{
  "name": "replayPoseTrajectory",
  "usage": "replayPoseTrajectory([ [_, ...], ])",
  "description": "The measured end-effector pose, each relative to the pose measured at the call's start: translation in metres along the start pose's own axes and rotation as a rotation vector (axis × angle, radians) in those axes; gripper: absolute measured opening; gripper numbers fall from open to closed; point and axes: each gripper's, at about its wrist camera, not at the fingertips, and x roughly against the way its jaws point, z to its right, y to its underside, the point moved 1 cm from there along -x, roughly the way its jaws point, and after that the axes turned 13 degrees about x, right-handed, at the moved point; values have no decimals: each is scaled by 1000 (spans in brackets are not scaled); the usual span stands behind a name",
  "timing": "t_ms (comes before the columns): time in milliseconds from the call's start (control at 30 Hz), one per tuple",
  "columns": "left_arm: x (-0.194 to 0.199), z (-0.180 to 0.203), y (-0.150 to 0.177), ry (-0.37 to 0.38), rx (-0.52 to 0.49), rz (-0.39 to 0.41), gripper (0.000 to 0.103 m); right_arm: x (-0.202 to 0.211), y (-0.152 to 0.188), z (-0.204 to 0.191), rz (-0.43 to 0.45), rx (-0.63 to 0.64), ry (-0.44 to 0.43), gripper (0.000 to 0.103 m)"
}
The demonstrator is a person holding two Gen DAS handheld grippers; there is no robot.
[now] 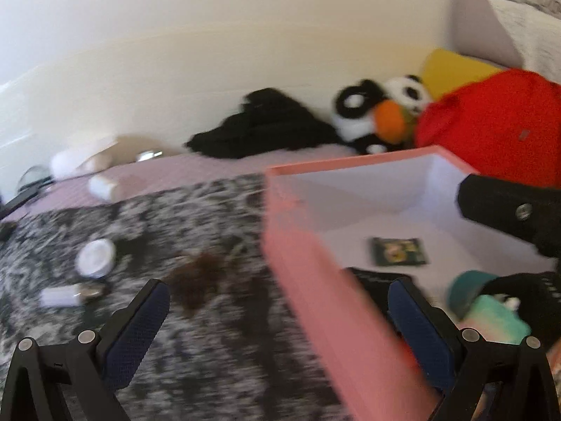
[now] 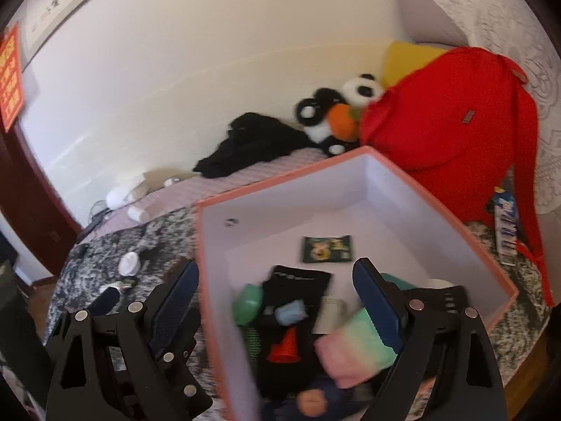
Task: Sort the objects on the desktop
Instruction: 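Grasp the white LED bulb with the left gripper while the right gripper grasps the brown hair bow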
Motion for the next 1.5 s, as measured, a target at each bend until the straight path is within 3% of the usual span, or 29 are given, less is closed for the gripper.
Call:
replayPoseTrajectory([
  [400, -42, -176, -1, -295, 211, -25, 103, -44, -7, -127, 41, 124, -141, 95],
  [667, -82, -244, -6, -340, 219, -48, 103, -126, -1, -178, -53, 168, -142, 96],
  [800, -107, -272, -11, -297, 332, -94, 103, -174, 0, -192, -115, 193, -90, 96],
  [933, -130, -281, -15, -291, 356, -115, 103, -218, 5, -191, -183, 186, -42, 96],
  [1133, -155, -264, -21, -217, 323, -143, 103, -255, 15, -174, -253, 118, -111, 96],
  [1267, -183, -247, -6, -275, 225, -209, 103, -273, 20, -179, -295, 94, -170, 96],
  [1333, -187, -243, -2, -293, 202, -213, 101, -283, 28, -188, -319, 139, -138, 98],
  [1433, -184, -247, -1, -262, 227, -198, 101, -285, 34, -194, -278, 183, -112, 101],
  [1500, -182, -247, -1, -255, 229, -193, 101, -286, 33, -194, -275, 191, -106, 98],
])
